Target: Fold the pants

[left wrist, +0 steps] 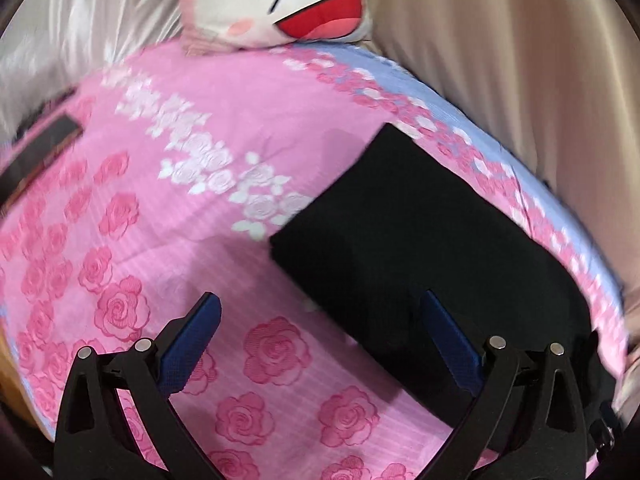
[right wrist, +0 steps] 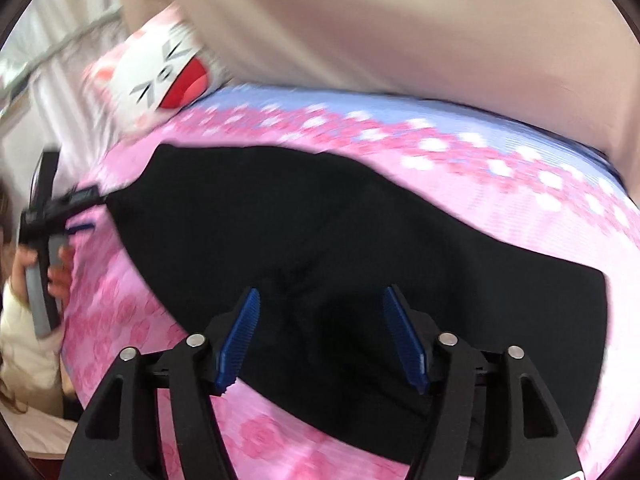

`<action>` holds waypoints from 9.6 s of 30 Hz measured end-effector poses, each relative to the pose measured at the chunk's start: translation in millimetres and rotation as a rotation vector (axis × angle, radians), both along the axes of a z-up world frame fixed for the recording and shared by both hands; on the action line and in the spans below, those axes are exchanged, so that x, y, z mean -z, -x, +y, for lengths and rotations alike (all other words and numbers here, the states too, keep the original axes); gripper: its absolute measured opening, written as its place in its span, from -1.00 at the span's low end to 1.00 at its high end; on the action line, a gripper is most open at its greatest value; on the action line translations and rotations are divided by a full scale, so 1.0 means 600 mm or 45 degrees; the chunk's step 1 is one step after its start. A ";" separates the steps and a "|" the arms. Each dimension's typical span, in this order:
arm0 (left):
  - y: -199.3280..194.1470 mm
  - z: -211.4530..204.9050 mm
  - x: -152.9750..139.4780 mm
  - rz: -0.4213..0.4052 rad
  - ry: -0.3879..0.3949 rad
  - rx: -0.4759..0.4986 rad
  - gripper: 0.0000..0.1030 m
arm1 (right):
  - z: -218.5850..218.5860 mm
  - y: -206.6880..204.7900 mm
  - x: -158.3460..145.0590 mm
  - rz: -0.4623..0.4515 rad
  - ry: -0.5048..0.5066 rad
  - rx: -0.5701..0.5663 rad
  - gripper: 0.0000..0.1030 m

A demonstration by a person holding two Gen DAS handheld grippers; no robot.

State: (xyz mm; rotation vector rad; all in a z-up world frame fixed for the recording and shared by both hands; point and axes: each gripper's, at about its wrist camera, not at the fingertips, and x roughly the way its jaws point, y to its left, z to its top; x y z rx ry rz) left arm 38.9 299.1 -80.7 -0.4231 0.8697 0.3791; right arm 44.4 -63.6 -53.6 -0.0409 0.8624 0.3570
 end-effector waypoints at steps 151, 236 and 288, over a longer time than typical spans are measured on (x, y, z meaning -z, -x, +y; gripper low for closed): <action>-0.015 -0.399 -0.054 -0.078 -0.336 0.780 0.90 | -0.374 0.054 0.049 0.094 -0.532 0.606 -0.51; 0.048 -0.697 -0.169 -0.217 -0.071 1.537 -0.84 | -0.396 0.128 0.004 -0.085 -0.495 0.320 -0.13; -0.069 -0.525 -0.025 0.031 -0.328 0.957 0.80 | -0.335 -0.096 0.029 0.125 -0.179 0.484 -1.00</action>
